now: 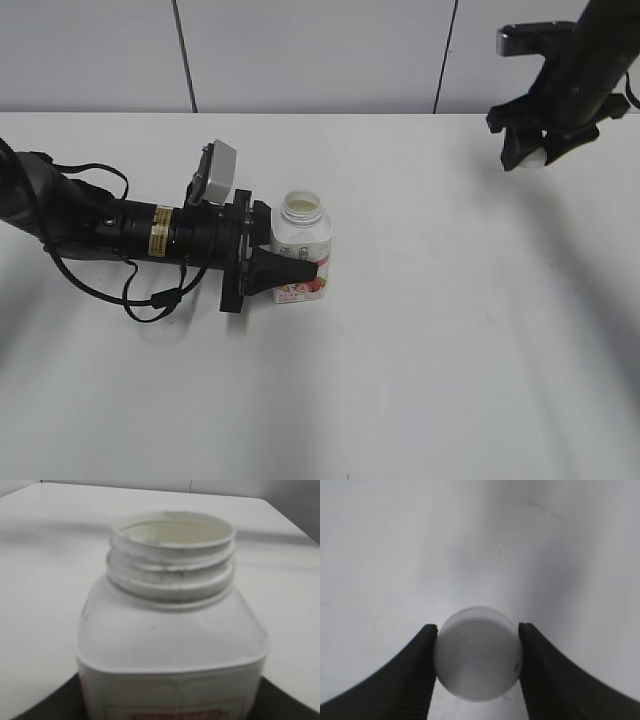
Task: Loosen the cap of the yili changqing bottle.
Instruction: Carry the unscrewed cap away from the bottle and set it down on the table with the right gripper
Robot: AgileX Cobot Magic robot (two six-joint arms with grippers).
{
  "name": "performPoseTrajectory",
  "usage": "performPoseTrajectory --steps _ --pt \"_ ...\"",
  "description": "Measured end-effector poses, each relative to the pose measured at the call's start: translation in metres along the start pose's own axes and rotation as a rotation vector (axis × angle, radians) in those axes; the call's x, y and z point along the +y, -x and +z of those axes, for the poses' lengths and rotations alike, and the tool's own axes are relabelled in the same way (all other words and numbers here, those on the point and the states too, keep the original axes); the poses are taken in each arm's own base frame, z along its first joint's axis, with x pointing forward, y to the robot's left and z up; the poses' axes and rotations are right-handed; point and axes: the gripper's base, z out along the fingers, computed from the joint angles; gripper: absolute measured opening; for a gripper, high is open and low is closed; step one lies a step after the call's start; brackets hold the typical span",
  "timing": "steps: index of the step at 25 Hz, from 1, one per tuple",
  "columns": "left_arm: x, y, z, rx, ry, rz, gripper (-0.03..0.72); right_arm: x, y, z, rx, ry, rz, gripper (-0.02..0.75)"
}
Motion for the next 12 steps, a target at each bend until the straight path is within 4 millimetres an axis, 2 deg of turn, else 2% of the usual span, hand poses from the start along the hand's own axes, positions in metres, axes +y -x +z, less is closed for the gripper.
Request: performPoseTrajectory --steps 7,12 --pt "0.000 0.000 0.000 -0.001 0.000 0.000 0.382 -0.041 -0.048 0.041 0.069 -0.029 0.190 0.389" --pt "0.000 0.000 0.000 -0.001 0.000 0.000 0.382 -0.053 -0.068 0.053 0.099 -0.038 0.244 0.389"
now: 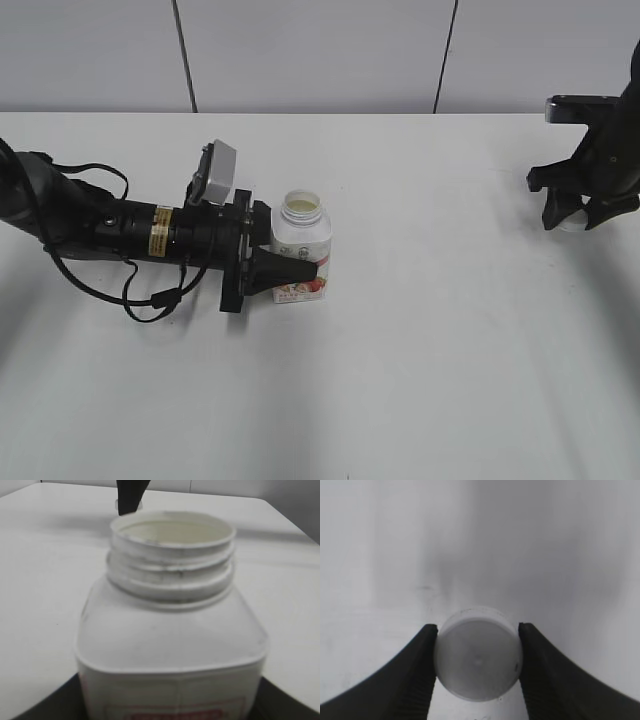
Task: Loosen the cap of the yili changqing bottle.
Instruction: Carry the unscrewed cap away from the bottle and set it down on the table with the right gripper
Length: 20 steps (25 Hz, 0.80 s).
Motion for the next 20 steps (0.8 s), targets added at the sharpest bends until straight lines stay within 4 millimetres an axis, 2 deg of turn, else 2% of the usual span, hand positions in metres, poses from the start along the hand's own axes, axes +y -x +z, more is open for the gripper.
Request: performPoseTrajectory --steps 9,16,20 --pt "0.000 0.000 0.000 0.000 0.000 0.000 0.381 -0.003 -0.001 0.002 -0.004 -0.004 0.009 0.389" --pt "0.000 0.000 0.000 0.000 0.000 0.000 0.379 -0.004 -0.005 0.021 0.033 -0.004 0.011 0.389" --pt "0.000 0.000 0.000 0.000 0.000 0.000 0.379 -0.004 -0.005 0.023 0.038 -0.004 0.013 0.389"
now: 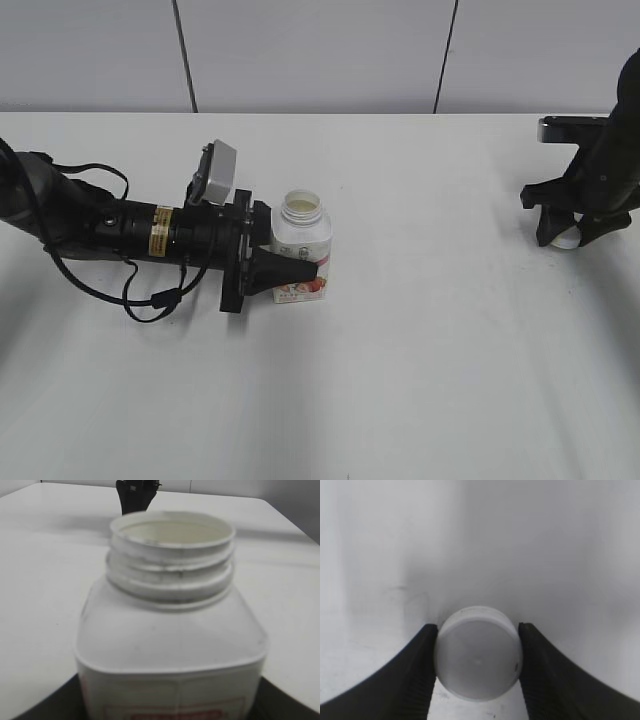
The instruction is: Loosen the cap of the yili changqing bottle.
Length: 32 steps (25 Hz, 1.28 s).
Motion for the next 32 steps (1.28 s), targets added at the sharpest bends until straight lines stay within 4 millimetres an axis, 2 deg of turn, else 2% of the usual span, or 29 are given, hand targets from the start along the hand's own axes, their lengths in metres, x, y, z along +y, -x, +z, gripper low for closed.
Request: performPoseTrajectory --steps 5,9,10,17,26,32 --pt "0.000 0.000 0.000 0.000 0.000 0.000 0.379 0.000 0.000 0.000 0.000 0.000 0.000 0.404" --pt "0.000 0.000 0.000 0.000 0.000 -0.003 0.379 0.000 0.000 0.000 0.001 -0.001 0.000 0.566" --pt "0.000 0.000 0.000 0.000 0.000 -0.003 0.379 0.000 0.000 0.000 0.001 -0.001 0.000 0.580" --pt "0.000 0.000 0.000 0.000 0.000 -0.003 0.379 0.001 0.001 -0.007 0.056 0.010 0.001 0.492" --pt "0.000 0.000 0.000 -0.003 0.004 -0.017 0.387 0.004 0.017 -0.026 0.045 0.029 0.011 0.481" --pt "0.001 -0.001 0.000 0.004 0.008 -0.048 0.569 0.006 0.020 -0.030 0.038 0.052 0.029 0.481"
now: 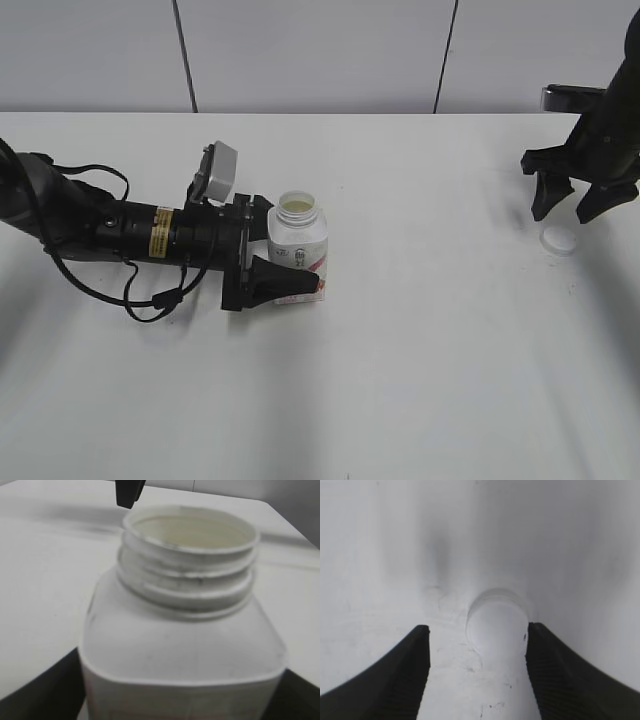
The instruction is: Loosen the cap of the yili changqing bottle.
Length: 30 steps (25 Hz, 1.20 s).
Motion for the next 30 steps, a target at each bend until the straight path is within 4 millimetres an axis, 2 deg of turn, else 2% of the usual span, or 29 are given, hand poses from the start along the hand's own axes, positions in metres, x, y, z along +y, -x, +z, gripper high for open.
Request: performPoseTrajectory --steps 6,14,17,24,30 --pt "0.000 0.005 -0.001 0.004 0.001 -0.006 0.592 0.000 -0.001 0.000 0.010 0.003 0.002 0.481" --pt "-0.002 0.030 -0.009 0.011 -0.011 0.028 0.592 0.001 0.003 -0.008 0.011 0.005 -0.002 0.480" --pt "-0.003 0.043 -0.013 0.007 -0.005 0.048 0.592 0.003 0.005 -0.019 -0.008 0.006 -0.005 0.480" --pt "-0.009 0.086 -0.026 -0.006 0.012 0.120 0.592 0.007 0.008 -0.054 -0.060 0.012 -0.014 0.480" --pt "-0.020 0.138 -0.048 -0.004 0.070 0.067 0.592 0.011 0.004 -0.074 -0.075 0.034 -0.009 0.480"
